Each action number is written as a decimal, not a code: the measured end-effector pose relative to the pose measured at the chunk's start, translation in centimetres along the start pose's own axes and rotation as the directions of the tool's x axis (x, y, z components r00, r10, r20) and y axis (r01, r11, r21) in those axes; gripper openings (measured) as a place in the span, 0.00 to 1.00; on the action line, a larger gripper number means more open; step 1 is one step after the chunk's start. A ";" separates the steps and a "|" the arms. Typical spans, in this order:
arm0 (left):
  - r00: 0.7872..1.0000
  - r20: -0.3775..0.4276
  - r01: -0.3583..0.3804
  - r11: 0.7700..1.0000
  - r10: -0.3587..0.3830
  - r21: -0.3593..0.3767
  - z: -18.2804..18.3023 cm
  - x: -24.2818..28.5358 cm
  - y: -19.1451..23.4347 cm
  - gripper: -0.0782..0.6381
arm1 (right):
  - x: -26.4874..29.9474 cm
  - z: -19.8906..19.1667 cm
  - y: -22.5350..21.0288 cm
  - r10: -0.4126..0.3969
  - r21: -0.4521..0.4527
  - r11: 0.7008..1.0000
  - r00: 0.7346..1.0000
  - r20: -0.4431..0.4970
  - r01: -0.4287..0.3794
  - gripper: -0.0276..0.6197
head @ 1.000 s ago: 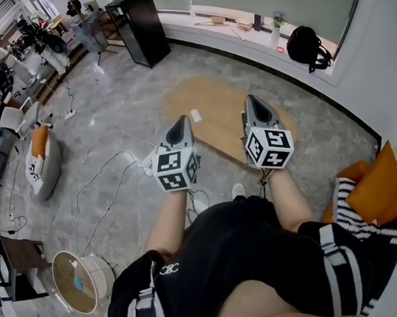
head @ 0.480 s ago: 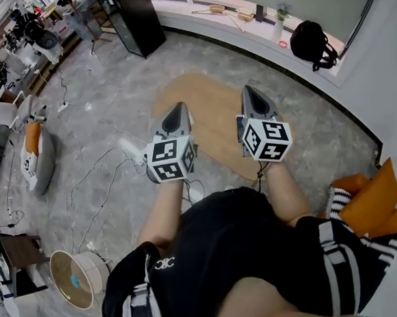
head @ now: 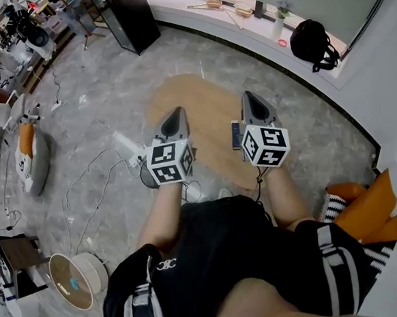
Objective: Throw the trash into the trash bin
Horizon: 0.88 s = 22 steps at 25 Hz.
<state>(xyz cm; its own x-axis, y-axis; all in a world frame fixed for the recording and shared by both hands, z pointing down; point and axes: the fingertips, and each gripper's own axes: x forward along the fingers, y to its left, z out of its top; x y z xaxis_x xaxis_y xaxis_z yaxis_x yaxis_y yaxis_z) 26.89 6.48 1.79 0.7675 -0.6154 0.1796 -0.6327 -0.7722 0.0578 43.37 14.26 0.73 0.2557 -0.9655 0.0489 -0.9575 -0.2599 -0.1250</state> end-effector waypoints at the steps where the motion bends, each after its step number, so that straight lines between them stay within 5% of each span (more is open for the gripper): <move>1: 1.000 -0.007 0.003 1.000 -0.003 -0.009 -0.4 0.4 0.1 0.13 | 0.3 -0.4 -0.2 -0.002 0.001 1.000 1.000 -0.010 0.002 0.06; 15: 0.987 -0.145 0.054 0.996 -0.063 -0.066 -6.8 7.6 1.0 0.13 | 4.4 -7.3 -4.3 -0.068 -0.001 0.998 0.995 -0.077 0.068 0.11; 16: 0.985 -0.160 0.057 0.996 -0.067 -0.069 -7.6 8.0 0.9 0.13 | 4.8 -8.4 -4.5 -0.054 0.005 0.998 0.993 -0.102 0.055 0.25; 22: 0.968 -0.239 0.052 0.994 -0.073 -0.094 -12.3 9.7 0.6 0.13 | 6.4 -16.6 -6.4 -0.054 0.039 0.997 0.956 -0.288 0.068 0.26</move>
<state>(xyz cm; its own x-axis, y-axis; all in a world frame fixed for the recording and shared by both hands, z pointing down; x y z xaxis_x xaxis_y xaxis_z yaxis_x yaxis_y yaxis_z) 32.67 2.00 15.67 0.7650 -0.5015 0.4041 -0.5988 -0.7849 0.1596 48.88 10.01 18.30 0.2577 -0.9049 0.3388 -0.9320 -0.3253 -0.1600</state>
